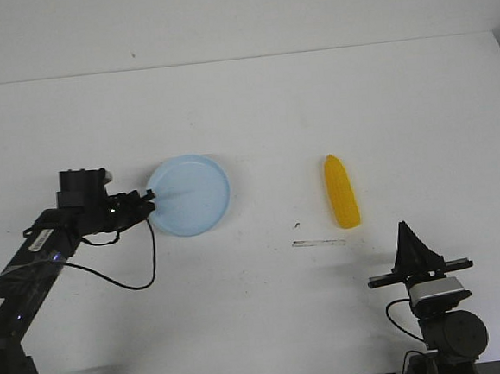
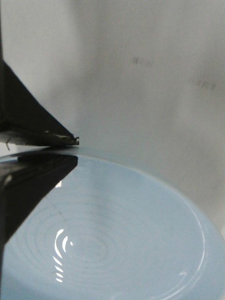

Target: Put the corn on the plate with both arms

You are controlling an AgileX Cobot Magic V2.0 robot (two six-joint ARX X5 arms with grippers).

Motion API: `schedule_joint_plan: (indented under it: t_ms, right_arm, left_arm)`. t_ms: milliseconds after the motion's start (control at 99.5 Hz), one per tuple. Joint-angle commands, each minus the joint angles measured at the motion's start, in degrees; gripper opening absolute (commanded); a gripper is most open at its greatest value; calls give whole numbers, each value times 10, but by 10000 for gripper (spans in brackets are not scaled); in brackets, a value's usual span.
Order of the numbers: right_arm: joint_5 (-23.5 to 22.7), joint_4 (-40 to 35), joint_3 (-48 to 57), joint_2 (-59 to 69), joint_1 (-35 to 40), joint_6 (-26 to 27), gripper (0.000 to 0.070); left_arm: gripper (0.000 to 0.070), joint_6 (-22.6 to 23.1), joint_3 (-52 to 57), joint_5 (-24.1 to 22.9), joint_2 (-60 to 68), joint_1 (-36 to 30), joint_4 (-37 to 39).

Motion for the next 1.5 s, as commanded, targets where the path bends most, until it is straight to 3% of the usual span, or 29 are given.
schedule_joint_plan:
  t_ms: [0, 191, 452, 493, 553, 684, 955, 1035, 1086, 1226, 1428, 1488]
  right_arm:
    - [0, 7, -1, 0, 1, 5, 7]
    - [0, 7, -1, 0, 1, 5, 7]
    - [0, 7, -1, 0, 1, 5, 7]
    - [0, 7, -1, 0, 1, 5, 7]
    - [0, 7, -1, 0, 1, 5, 7]
    - [0, 7, -1, 0, 1, 5, 7]
    - [0, 7, -1, 0, 1, 5, 7]
    - [0, 7, -1, 0, 1, 5, 7]
    - [0, 7, -1, 0, 1, 5, 7]
    - [0, 7, -1, 0, 1, 5, 7]
    - [0, 7, -1, 0, 1, 5, 7]
    - [0, 7, -1, 0, 1, 5, 7]
  left_arm:
    - [1, -1, 6, -18, 14, -34, 7]
    - [1, -2, 6, -30, 34, -115, 13]
    - [5, -2, 6, -30, 62, -151, 12]
    - [25, -1, 6, -30, 64, -152, 12]
    - [120, -1, 6, -30, 65, -152, 12]
    - [215, 1, 6, -30, 61, -151, 11]
    - [196, 17, 5, -33, -18, -143, 15]
    - [123, 27, 2, -61, -50, -139, 30]
    - [74, 47, -5, -91, -72, -135, 49]
    - [71, 116, -47, -169, -138, -116, 141]
    - [62, 191, -138, -183, -238, -63, 241]
    - [7, 203, -168, -183, -274, -41, 253]
